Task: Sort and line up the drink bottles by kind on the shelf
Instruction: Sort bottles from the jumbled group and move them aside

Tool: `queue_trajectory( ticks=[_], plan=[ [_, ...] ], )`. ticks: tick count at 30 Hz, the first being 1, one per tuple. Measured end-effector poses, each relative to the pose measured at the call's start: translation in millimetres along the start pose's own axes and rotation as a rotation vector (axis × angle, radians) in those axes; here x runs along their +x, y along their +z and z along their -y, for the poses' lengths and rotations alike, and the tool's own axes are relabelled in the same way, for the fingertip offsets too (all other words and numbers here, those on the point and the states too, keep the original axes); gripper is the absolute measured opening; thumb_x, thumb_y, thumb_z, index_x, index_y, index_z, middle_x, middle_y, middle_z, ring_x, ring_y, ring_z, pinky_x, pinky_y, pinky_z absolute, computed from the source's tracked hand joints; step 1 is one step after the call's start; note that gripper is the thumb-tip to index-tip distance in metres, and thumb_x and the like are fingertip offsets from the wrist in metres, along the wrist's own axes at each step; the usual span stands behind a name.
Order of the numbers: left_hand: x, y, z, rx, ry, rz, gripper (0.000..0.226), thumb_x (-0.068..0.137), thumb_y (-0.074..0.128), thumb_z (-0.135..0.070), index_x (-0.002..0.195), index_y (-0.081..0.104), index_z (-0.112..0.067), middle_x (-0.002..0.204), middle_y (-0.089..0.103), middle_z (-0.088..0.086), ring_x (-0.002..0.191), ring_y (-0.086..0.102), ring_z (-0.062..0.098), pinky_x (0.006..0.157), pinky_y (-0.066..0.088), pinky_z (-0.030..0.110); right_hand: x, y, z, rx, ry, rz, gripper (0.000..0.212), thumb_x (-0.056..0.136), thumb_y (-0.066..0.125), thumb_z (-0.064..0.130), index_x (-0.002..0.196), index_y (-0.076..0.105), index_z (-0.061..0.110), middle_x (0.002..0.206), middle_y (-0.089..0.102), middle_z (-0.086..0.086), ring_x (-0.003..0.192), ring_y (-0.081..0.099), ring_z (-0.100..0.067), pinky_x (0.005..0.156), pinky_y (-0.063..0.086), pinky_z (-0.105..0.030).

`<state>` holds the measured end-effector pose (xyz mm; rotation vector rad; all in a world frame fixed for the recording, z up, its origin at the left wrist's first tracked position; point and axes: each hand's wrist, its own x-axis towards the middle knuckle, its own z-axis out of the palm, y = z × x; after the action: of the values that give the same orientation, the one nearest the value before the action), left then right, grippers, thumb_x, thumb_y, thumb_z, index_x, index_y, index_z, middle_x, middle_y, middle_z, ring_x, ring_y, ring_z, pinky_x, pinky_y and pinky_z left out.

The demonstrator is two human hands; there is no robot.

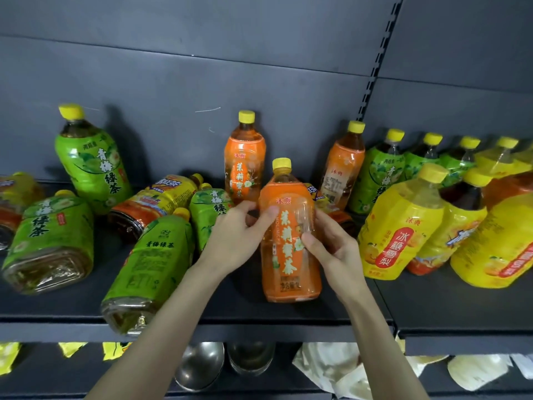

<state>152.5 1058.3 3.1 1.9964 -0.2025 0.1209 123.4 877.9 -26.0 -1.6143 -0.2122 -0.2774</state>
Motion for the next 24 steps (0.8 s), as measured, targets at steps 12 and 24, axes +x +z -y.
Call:
queue_trajectory(
  ticks=[12,24],
  plan=[
    [51,-17,-25,-0.105,0.125,0.119,0.057,0.083,0.069,-0.025,0.134,0.044,-0.020,0.115,0.061,-0.006,0.109,0.060,0.013,0.094,0.052,0.040,34,0,-9,-0.026,-0.108,0.050,0.060,0.086,0.065,0.002,0.132,0.043,0.034,0.129,0.056,0.015,0.119,0.055,0.000,0.089,0.050,-0.018],
    [63,-9,4,-0.252,0.169,-0.044,0.057,0.085,0.065,-0.011,0.134,0.040,-0.026,0.124,0.052,-0.014,0.113,0.054,0.004,0.100,0.048,0.036,75,20,-28,-0.188,-0.081,0.091,0.069,0.088,0.067,0.017,0.141,0.030,0.041,0.143,0.043,0.015,0.132,0.043,-0.004,0.103,0.044,-0.024]
  ],
)
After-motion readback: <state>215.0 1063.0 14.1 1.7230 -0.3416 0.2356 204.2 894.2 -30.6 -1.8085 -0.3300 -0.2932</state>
